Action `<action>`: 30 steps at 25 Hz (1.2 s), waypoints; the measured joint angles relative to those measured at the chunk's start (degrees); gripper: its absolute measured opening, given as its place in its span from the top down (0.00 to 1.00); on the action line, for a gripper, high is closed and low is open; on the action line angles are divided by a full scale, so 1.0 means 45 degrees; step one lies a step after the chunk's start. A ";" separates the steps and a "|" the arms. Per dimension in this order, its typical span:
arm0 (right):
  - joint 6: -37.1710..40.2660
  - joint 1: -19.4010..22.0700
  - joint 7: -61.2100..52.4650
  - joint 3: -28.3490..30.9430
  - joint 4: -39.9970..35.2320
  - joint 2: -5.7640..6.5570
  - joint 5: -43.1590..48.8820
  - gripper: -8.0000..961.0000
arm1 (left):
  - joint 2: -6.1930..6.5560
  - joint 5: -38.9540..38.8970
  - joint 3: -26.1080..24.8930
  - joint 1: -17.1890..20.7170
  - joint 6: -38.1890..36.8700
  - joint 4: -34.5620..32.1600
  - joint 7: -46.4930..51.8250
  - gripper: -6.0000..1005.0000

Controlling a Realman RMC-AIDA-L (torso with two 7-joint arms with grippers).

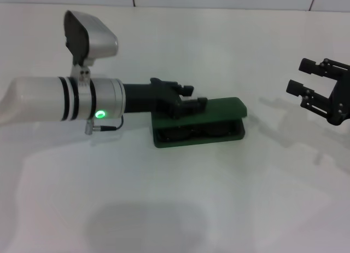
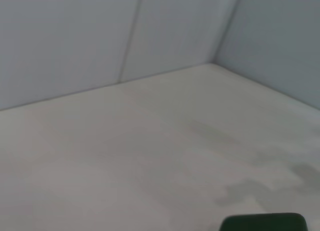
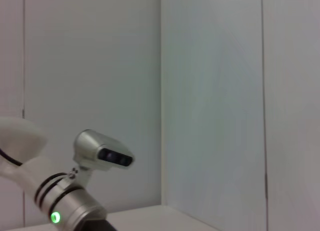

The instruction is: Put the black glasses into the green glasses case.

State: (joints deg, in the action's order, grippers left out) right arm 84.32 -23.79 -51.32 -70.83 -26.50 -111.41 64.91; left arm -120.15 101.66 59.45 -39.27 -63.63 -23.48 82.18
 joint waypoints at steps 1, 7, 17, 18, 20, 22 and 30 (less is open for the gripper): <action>-0.0105 -0.0010 0.0000 0.0002 0.0000 -0.0023 0.0000 0.47 | -0.0018 -0.0182 0.0275 0.0070 0.0000 0.0012 -0.0254 0.42; -0.0290 -0.0019 -0.0004 0.0004 -0.0032 -0.0163 0.0000 0.46 | -0.0040 -0.0689 0.0760 0.0335 0.0012 0.0027 -0.1240 0.41; 0.0866 -0.0040 0.0166 -0.0306 -0.0626 -0.0239 0.1041 0.45 | 0.0222 -0.2650 0.0622 0.1740 -0.5316 -0.0876 -0.4850 0.41; 0.1223 -0.0058 0.0141 -0.0309 -0.0757 -0.0269 0.1411 0.45 | 0.0285 -0.2718 0.0606 0.2141 -0.6220 -0.1313 -0.5297 0.41; 0.1658 -0.0152 -0.0046 -0.0336 -0.0864 -0.0398 0.1779 0.45 | 0.0366 -0.2875 0.0560 0.2747 -0.7134 -0.2003 -0.5391 0.40; 0.1798 -0.0281 -0.0201 -0.0391 -0.0892 -0.0580 0.1940 0.44 | 0.0482 -0.3053 0.0496 0.3166 -0.7708 -0.2334 -0.5304 0.40; 0.1510 -0.0633 -0.0130 -0.1131 -0.0770 -0.0963 0.2270 0.19 | 0.0645 -0.3076 0.0466 0.3861 -0.8177 -0.2303 -0.5436 0.32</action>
State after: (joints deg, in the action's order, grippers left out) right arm 91.12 -26.64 -51.90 -75.92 -29.96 -115.74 75.12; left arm -117.25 87.82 61.55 -21.89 -100.43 -33.84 57.71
